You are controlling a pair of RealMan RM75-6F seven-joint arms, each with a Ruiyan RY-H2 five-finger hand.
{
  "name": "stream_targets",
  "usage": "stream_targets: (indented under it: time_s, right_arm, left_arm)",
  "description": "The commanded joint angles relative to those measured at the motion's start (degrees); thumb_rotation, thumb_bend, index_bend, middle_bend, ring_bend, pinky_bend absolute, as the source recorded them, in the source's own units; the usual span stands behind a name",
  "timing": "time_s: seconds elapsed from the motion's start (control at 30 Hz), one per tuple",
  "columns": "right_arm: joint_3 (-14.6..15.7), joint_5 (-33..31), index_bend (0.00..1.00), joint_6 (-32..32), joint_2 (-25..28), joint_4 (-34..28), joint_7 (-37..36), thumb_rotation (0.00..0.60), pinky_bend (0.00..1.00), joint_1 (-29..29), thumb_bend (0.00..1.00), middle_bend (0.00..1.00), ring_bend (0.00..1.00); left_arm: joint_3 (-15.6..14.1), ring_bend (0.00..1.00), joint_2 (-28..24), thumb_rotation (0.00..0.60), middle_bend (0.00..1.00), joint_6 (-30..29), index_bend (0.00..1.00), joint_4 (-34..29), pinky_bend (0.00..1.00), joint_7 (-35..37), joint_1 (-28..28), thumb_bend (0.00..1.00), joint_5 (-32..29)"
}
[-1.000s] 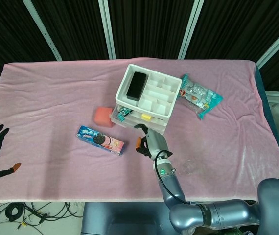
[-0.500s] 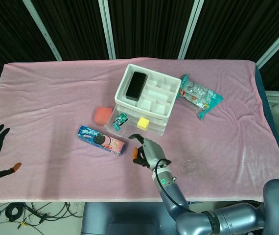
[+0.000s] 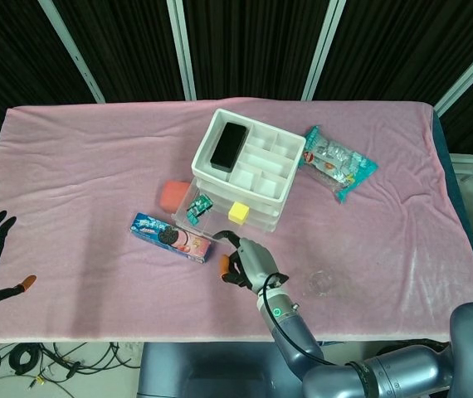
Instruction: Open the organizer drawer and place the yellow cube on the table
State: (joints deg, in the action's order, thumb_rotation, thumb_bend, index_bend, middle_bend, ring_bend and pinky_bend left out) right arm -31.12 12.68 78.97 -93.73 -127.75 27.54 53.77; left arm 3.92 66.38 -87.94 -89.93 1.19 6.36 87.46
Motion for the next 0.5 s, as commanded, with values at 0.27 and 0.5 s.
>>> stream_targets:
  time_s: [0.27, 0.5]
  right_arm:
    - [-0.46, 2.94, 0.16, 3.4, 1.69, 0.67, 6.01, 0.6, 0.99, 4.06, 0.34, 0.92, 0.98]
    - [-1.52, 0.21, 0.13, 3.66, 4.35, 1.81, 8.71, 0.6, 0.99, 5.21, 0.3, 0.93, 0.99]
  left_arm:
    - [0.11, 0.0, -0.04, 0.6, 0.0, -0.14, 0.0, -0.03, 0.0, -0.04, -0.04, 0.0, -0.1]
    - [0.09, 0.0, -0.06, 0.6, 0.0, -0.1, 0.0, 0.04, 0.0, 0.14, -0.01, 0.0, -0.04]
